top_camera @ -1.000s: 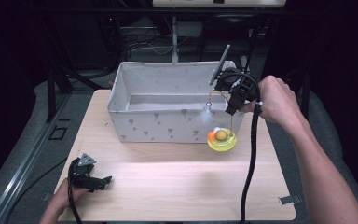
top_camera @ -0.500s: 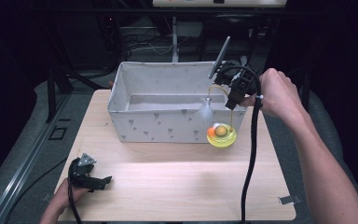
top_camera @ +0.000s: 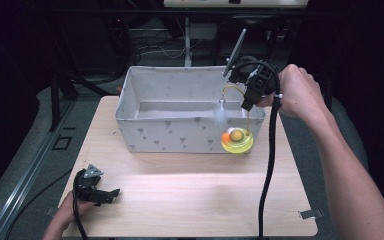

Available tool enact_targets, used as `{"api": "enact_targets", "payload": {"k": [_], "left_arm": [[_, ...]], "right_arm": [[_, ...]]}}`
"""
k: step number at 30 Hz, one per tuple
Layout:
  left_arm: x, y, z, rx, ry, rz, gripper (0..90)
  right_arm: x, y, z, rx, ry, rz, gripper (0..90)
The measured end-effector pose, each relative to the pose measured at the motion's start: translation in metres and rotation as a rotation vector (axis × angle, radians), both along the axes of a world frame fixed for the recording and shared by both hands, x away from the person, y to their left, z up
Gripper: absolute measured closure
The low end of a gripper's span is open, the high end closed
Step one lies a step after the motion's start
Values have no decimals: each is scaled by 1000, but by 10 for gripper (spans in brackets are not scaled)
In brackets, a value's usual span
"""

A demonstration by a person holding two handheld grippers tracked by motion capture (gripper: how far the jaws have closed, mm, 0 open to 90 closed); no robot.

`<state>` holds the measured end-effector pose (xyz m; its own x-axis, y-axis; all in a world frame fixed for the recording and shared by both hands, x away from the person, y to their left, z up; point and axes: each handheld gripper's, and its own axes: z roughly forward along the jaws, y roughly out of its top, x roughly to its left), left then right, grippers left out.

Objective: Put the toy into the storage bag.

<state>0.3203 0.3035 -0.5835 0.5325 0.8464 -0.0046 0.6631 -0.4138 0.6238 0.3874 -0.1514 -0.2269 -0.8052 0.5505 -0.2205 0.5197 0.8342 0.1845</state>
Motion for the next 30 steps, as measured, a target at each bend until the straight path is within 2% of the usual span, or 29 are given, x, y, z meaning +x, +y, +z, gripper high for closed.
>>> {"api": "enact_targets", "payload": {"k": [30], "left_arm": [[0,0,0,-1,-7,3,0]], "right_arm": [[14,4,32,2,-61,-33,878]]}}
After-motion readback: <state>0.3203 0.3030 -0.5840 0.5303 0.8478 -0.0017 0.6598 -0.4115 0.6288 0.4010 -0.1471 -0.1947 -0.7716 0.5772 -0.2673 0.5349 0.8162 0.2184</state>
